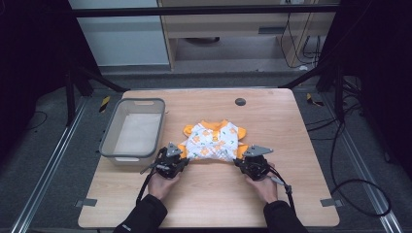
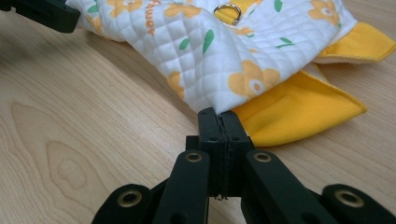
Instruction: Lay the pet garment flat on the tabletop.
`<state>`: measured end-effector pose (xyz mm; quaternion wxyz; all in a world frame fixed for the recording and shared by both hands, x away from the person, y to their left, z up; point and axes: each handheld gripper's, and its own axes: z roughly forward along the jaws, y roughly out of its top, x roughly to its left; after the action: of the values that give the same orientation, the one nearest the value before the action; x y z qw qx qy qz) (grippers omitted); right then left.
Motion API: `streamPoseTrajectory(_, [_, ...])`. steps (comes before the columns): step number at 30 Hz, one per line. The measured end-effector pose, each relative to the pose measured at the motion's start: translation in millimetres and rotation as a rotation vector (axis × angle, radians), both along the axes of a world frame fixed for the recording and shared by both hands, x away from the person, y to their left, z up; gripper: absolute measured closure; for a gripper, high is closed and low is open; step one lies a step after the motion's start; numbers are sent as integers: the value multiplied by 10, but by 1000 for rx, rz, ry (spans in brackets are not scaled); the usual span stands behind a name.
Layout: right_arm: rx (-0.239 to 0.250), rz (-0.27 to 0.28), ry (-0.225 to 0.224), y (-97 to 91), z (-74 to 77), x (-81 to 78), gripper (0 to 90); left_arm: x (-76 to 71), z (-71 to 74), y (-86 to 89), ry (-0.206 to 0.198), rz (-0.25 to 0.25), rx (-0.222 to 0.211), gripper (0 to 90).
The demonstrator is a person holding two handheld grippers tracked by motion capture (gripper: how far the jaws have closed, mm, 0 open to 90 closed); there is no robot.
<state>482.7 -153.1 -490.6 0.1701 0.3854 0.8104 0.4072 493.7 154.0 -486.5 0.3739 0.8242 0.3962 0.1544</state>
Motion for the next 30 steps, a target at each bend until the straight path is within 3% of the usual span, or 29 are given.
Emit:
streamPoseTrajectory(8, [68,38,-28,-154,256,-157,900,-202,275,45,-33,-60,-63,895])
streamPoseTrajectory(10, [86,51,-28,-201,345,-229,900,-305,399,47,-55,-88,-68,895])
streamPoseTrajectory(13, [124,76,-51,-291,533,-358,900,-421,607,79,-66,-116,-111,894])
streamPoseTrajectory(17, [170,86,-62,-335,702,-408,900,-390,773,74,-59,-111,-114,893])
streamPoseTrajectory(21, [133,25,-26,-248,642,-172,899,-140,678,-14,6,-42,-79,889])
streamPoseTrajectory(25, [43,-53,33,-135,354,88,896,88,372,-125,55,14,-48,879])
streamPoseTrajectory(28, [0,-75,41,-85,173,151,891,142,221,-168,66,33,-27,848])
streamPoseTrajectory(30, [-12,-80,37,-85,126,162,879,143,189,-170,68,42,-19,772])
